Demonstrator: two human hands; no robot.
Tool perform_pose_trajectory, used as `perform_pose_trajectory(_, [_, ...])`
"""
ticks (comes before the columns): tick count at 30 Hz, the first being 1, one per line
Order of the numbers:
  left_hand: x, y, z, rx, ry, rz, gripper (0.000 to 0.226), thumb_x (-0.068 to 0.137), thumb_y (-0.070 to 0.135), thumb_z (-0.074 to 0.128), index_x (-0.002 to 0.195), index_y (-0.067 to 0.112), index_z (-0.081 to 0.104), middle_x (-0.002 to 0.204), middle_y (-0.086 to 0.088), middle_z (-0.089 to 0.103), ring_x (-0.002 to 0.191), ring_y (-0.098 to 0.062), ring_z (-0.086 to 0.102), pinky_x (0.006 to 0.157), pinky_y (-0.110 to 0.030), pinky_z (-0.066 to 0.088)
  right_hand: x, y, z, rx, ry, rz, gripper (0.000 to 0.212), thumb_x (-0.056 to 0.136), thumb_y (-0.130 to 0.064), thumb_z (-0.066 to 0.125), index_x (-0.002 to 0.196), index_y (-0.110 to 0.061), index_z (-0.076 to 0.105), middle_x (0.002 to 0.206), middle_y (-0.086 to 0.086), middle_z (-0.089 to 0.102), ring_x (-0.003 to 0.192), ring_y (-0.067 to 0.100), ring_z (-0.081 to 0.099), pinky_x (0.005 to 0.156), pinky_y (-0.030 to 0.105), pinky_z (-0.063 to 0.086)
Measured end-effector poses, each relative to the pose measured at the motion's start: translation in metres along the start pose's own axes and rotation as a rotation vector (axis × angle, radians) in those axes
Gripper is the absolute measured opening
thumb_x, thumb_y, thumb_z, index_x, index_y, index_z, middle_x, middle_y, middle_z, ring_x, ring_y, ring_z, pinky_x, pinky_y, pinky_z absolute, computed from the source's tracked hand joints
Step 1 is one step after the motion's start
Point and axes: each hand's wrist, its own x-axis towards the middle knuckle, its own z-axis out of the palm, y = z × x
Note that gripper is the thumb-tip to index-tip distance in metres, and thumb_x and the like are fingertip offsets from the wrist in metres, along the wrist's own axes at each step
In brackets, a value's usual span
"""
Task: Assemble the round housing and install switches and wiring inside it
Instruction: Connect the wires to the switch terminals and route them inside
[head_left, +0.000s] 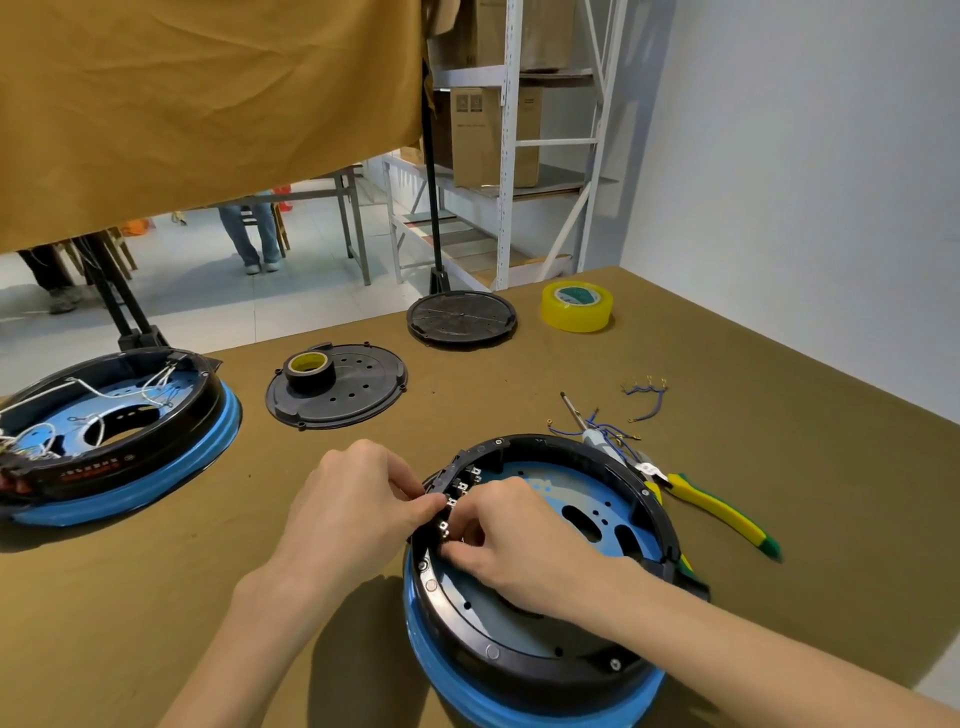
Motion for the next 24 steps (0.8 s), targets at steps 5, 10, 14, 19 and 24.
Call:
perform_pose_trajectory(5, [0.003, 0.001, 0.002, -0.063, -0.081, 0.004, 0.030, 0.087, 0.053, 0.076, 0.110, 0.034, 0.074, 0.088, 0.017, 0.071, 0.083, -0.001, 0.066, 0.078, -0.030, 0.060, 0.002, 0.013, -0.012, 0.266, 0.160, 0.168, 0.003, 0.084, -0.021, 0.075, 0.081, -0.022, 0.075, 0.064, -0.006, 0.068, 0.057, 0.001, 0.060, 0.058, 0.019, 0.048])
perform_pose_trajectory(10, [0.003, 0.003, 0.002, -0.089, -0.124, -0.020, 0.025, 0.093, 0.045, 0.072, 0.068, 0.041, 0.067, 0.079, 0.011, 0.074, 0.080, -0.007, 0.069, 0.075, -0.036, 0.063, 0.008, 0.012, -0.010, 0.091, 0.108, 0.187, 0.010, 0.084, -0.032, 0.076, 0.081, -0.023, 0.078, 0.064, -0.008, 0.065, 0.059, 0.004, 0.058, 0.057, 0.021, 0.046])
perform_pose_trajectory(14, [0.004, 0.000, 0.003, -0.097, -0.111, -0.025, 0.018, 0.091, 0.047, 0.073, 0.078, 0.035, 0.079, 0.075, 0.011, 0.074, 0.077, -0.006, 0.069, 0.071, -0.034, 0.063, 0.016, 0.006, -0.010, -0.028, 0.045, 0.173, 0.013, 0.083, -0.026, 0.070, 0.075, -0.018, 0.078, 0.066, 0.000, 0.070, 0.065, 0.015, 0.065, 0.063, 0.037, 0.058])
perform_pose_trajectory(19, [0.005, -0.001, 0.003, -0.101, -0.139, 0.001, 0.019, 0.093, 0.045, 0.071, 0.082, 0.033, 0.081, 0.074, 0.013, 0.075, 0.076, -0.004, 0.070, 0.070, -0.034, 0.063, 0.017, 0.001, -0.004, -0.128, 0.047, 0.118, 0.014, 0.088, -0.024, 0.063, 0.083, -0.015, 0.073, 0.075, 0.002, 0.069, 0.075, 0.025, 0.064, 0.067, 0.039, 0.056])
perform_pose_trajectory(24, [0.007, -0.003, -0.001, -0.101, -0.160, 0.020, 0.021, 0.092, 0.045, 0.071, 0.078, 0.034, 0.082, 0.074, 0.009, 0.076, 0.076, -0.008, 0.071, 0.070, -0.041, 0.062, 0.013, 0.002, -0.001, -0.161, 0.079, 0.091, 0.015, 0.089, -0.025, 0.060, 0.082, -0.014, 0.070, 0.076, 0.003, 0.068, 0.076, 0.028, 0.062, 0.069, 0.042, 0.054])
